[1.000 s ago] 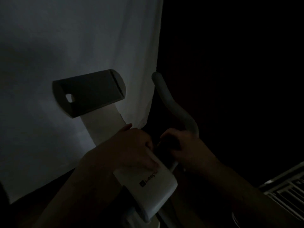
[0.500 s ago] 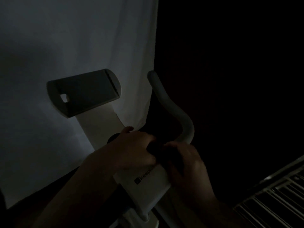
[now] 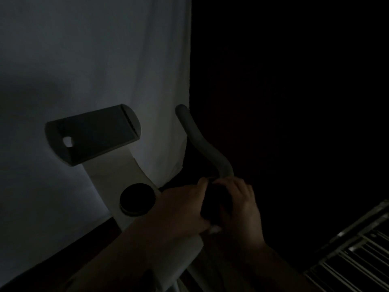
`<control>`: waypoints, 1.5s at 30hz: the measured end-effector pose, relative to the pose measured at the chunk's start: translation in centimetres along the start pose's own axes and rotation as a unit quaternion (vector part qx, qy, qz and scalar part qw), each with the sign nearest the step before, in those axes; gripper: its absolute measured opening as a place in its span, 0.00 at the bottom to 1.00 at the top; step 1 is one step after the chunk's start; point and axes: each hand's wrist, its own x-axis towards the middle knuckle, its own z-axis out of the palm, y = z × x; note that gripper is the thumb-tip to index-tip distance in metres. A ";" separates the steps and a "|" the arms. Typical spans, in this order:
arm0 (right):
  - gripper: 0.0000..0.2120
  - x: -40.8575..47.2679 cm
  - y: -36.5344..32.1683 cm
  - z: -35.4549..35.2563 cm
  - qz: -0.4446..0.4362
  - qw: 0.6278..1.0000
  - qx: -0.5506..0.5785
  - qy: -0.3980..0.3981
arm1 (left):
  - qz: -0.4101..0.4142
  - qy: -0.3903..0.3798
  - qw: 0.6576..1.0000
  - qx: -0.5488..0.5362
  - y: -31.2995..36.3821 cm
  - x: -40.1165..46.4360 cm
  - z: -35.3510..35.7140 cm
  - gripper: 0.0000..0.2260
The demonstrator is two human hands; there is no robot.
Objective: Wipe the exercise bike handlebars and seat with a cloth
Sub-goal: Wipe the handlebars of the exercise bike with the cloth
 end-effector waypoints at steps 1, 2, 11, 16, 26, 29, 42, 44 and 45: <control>0.16 0.8 0.7 -0.2 -0.001 1.000 0.013 -0.009 | -0.006 -0.011 1.000 0.005 0.3 0.8 0.1 0.36; 0.14 2.0 1.4 -0.1 0.027 0.999 0.030 -0.003 | -0.010 -0.015 1.000 -0.012 0.5 1.7 0.1 0.35; 0.16 1.8 2.2 0.5 0.059 0.996 0.043 0.051 | -0.072 -0.023 0.979 -0.191 -0.2 4.4 0.8 0.32; 0.14 5.8 4.4 0.1 0.033 0.997 0.060 0.032 | -0.116 -0.084 0.965 -0.220 -0.6 5.5 1.3 0.12; 0.14 3.8 4.8 -0.2 0.039 0.986 0.138 0.081 | -0.143 -0.137 0.952 -0.232 -0.4 5.5 0.7 0.09; 0.16 1.9 2.5 0.9 0.139 0.961 0.206 0.119 | -0.144 -0.142 0.947 -0.251 -0.6 5.4 0.7 0.09; 0.14 3.5 1.8 2.4 0.468 0.699 0.529 0.105 | -0.163 -0.089 0.942 -0.278 -0.3 5.7 -0.1 0.19; 0.18 4.7 2.0 1.9 0.482 0.657 0.575 0.079 | -0.170 -0.081 0.940 -0.285 0.0 5.3 -0.2 0.25; 0.18 4.4 2.1 2.1 0.477 0.649 0.587 0.078 | -0.172 -0.072 0.940 -0.287 -0.1 5.2 -0.2 0.26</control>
